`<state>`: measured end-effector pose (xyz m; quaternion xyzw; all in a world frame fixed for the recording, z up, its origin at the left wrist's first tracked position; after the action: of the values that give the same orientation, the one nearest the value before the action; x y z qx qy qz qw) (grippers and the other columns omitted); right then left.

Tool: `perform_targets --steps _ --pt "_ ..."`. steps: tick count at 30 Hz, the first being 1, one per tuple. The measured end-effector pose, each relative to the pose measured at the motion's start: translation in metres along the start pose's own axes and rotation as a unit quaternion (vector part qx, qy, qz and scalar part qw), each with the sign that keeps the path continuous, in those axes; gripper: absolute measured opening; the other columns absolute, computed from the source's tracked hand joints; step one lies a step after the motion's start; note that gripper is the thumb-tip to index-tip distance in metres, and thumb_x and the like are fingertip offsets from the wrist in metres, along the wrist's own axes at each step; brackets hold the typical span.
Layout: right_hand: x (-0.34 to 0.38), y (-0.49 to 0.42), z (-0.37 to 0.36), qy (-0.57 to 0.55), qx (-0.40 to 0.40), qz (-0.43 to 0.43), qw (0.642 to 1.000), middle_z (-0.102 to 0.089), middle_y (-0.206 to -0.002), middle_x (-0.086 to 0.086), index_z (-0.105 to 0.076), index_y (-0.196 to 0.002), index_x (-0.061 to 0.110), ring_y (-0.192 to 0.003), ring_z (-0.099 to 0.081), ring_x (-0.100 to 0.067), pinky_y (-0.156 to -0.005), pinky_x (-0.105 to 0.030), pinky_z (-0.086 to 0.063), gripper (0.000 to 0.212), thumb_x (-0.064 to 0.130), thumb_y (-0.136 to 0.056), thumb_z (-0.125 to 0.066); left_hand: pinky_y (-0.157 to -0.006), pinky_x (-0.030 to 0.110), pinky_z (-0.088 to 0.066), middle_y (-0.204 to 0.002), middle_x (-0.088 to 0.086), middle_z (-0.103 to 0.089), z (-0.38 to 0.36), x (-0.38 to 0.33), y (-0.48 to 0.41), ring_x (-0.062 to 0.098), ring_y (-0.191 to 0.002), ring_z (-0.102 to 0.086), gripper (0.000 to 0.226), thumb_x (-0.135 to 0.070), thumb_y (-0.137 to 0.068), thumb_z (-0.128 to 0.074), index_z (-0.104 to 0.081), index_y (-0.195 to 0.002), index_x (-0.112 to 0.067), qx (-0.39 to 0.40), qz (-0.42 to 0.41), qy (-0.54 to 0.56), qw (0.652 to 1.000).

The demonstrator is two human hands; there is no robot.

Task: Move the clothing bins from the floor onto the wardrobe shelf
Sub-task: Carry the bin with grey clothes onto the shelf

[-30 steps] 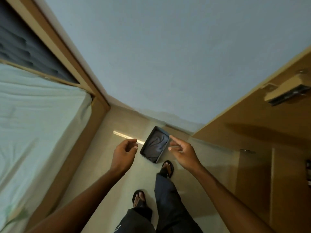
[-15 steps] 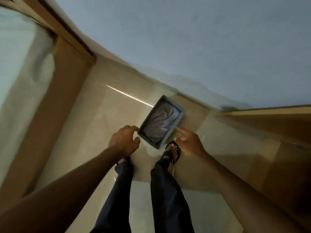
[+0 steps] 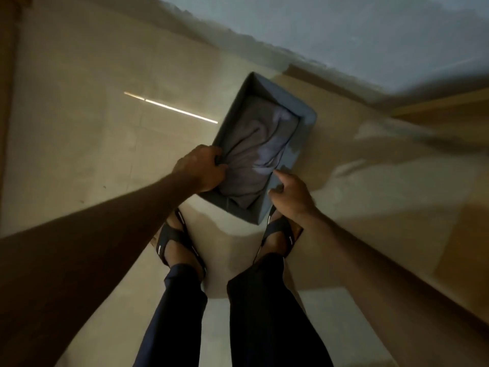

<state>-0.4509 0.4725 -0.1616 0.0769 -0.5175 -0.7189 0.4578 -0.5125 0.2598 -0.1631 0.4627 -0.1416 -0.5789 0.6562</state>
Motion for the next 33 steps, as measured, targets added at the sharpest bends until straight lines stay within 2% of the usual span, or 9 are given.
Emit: perform_targets --steps 3,6,11,14,18,22,26,31,33 --pt "0.001 -0.006 0.004 0.007 -0.019 -0.01 1.0 -0.049 -0.142 -0.015 -0.041 -0.142 0.013 -0.128 -0.047 -0.031 -0.103 -0.036 -0.041 0.052 0.017 -0.091 -0.047 -0.088 0.043 -0.048 -0.116 0.021 -0.062 0.003 -0.009 -0.005 0.042 -0.107 -0.059 0.03 -0.03 -0.091 -0.05 -0.06 -0.112 -0.011 -0.036 -0.025 -0.02 0.999" --pt "0.003 0.003 0.013 0.013 -0.032 -0.018 0.999 -0.046 -0.146 -0.011 -0.037 -0.145 0.017 -0.131 -0.046 -0.029 -0.105 -0.034 -0.039 0.052 0.017 -0.093 -0.041 -0.085 0.042 -0.048 -0.116 0.02 -0.064 0.007 -0.011 0.008 0.041 -0.104 -0.06 0.03 -0.025 -0.091 -0.047 -0.059 -0.116 -0.013 -0.053 -0.031 -0.019 0.998" --pt "0.021 0.053 0.031 0.041 -0.029 0.007 0.999 -0.048 -0.144 -0.012 -0.037 -0.145 0.017 -0.129 -0.048 -0.031 -0.106 -0.039 -0.042 0.051 0.016 -0.094 -0.038 -0.083 0.036 -0.046 -0.118 0.016 -0.064 0.016 -0.011 0.065 0.037 -0.107 -0.06 0.033 -0.023 -0.092 -0.048 -0.058 -0.121 -0.015 -0.041 -0.013 0.008 0.999" --pt "0.042 0.101 0.05 0.074 -0.015 0.03 0.997 -0.054 -0.136 -0.016 -0.039 -0.144 0.015 -0.117 -0.055 -0.033 -0.093 -0.033 -0.047 0.049 0.013 -0.095 -0.039 -0.08 0.034 -0.045 -0.116 0.013 -0.065 0.027 -0.013 0.124 0.034 -0.105 -0.061 0.032 -0.026 -0.091 -0.048 -0.058 -0.12 -0.016 -0.038 0.009 0.027 0.999" --pt "0.073 0.184 0.078 0.112 0.005 0.074 0.991 -0.061 -0.114 -0.024 -0.044 -0.139 0.007 -0.093 -0.061 -0.036 -0.072 -0.037 -0.05 0.044 0.009 -0.095 -0.038 -0.081 0.043 -0.053 -0.111 0.014 -0.063 0.042 -0.02 0.219 0.037 -0.101 -0.062 0.035 -0.033 -0.086 -0.048 -0.058 -0.118 -0.023 -0.023 0.045 0.061 0.997" --pt "0.088 0.272 0.102 0.115 0.009 0.078 0.99 -0.065 -0.107 -0.025 -0.039 -0.144 0.013 -0.079 -0.062 -0.033 -0.06 -0.03 -0.041 0.048 0.012 -0.096 -0.041 -0.093 0.042 -0.051 -0.127 0.013 -0.061 0.06 -0.046 0.313 0.035 -0.113 -0.059 0.045 -0.03 -0.09 -0.05 -0.052 -0.134 -0.019 -0.013 0.068 0.09 0.994" --pt "0.1 0.364 0.132 0.085 -0.022 0.054 0.995 -0.065 -0.094 -0.02 -0.042 -0.142 0.016 -0.071 -0.058 -0.029 -0.058 -0.031 -0.042 0.047 0.012 -0.095 -0.038 -0.091 0.039 -0.05 -0.125 0.013 -0.062 0.087 -0.089 0.392 0.031 -0.111 -0.059 0.039 -0.023 -0.092 -0.052 -0.052 -0.131 -0.017 0.007 0.021 0.09 0.996" --pt "0.102 0.486 0.175 0.007 -0.106 0.023 0.994 -0.068 -0.101 -0.018 -0.043 -0.142 0.016 -0.075 -0.061 -0.029 -0.066 -0.034 -0.05 0.051 0.006 -0.092 -0.039 -0.091 0.042 -0.052 -0.128 0.013 -0.059 0.137 -0.136 0.486 0.031 -0.112 -0.059 0.045 -0.022 -0.09 -0.054 -0.047 -0.135 -0.016 0.022 -0.094 0.031 0.995" --pt "0.096 0.535 0.189 -0.009 -0.127 0.014 0.992 -0.068 -0.099 -0.019 -0.04 -0.144 0.014 -0.07 -0.06 -0.025 -0.063 -0.03 -0.047 0.052 0.006 -0.093 -0.04 -0.091 0.041 -0.051 -0.132 0.012 -0.057 0.157 -0.158 0.527 0.032 -0.115 -0.058 0.051 -0.022 -0.091 -0.055 -0.042 -0.139 -0.017 0.021 -0.141 -0.004 0.99"
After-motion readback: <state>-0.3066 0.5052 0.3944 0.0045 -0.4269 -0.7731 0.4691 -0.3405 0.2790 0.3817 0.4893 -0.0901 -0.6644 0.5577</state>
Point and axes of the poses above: each hand's wrist, its own y-axis away from the middle knuckle, its own z-axis out of the back of the hand, x = y × z, the point moved 10 cm from there along -y, towards the middle knuckle
